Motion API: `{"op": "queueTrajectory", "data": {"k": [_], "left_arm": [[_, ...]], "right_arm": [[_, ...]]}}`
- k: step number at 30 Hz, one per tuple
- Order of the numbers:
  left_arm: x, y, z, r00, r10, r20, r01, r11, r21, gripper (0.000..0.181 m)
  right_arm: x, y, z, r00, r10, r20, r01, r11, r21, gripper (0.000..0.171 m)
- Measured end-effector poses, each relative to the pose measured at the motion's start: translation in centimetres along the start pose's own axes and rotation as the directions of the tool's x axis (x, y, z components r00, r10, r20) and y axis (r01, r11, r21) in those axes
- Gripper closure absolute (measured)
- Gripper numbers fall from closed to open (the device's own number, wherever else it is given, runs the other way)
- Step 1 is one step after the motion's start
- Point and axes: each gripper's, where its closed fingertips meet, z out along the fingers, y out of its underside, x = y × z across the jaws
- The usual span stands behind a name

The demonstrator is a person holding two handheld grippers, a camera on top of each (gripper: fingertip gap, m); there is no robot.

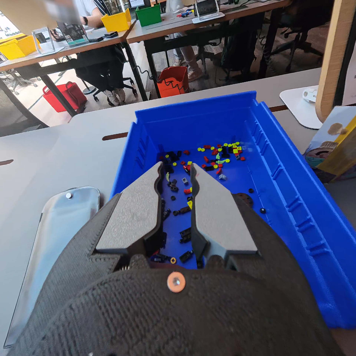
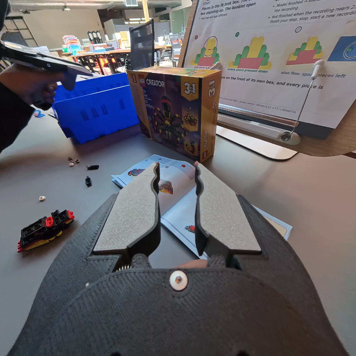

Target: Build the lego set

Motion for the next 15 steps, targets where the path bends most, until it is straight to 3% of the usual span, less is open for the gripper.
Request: {"op": "queueTrajectory", "data": {"k": [4,7,9,12,15], "left_arm": [[-0.6,0.6,0.6,0.999,0.015,-0.051,-0.02,0.994,-0.103,0.149],[0.2,1.3,0.8,0.973,0.1,-0.207,-0.151,0.957,-0.249,0.153],[0.2,3.5,1.1,0.923,0.203,-0.327,-0.331,0.852,-0.405,0.151],[-1.7,6.6,2.0,0.804,0.388,-0.451,-0.591,0.603,-0.536,0.15],[-2.4,9.0,2.9,0.726,0.423,-0.542,-0.687,0.416,-0.596,0.156]], "right_arm": [[0.3,0.0,-0.1,1.0,0.008,-0.021,-0.008,1.0,0.004,0.137],[0.4,0.0,0.0,1.0,0.005,-0.028,-0.005,1.0,0.0,0.137],[0.3,0.1,0.1,1.0,0.001,-0.024,-0.002,1.0,-0.008,0.137],[0.2,0.3,0.2,1.0,-0.005,-0.019,0.004,1.0,-0.024,0.136],[0.1,0.4,0.3,1.0,-0.012,-0.02,0.011,0.999,-0.033,0.136]]}}
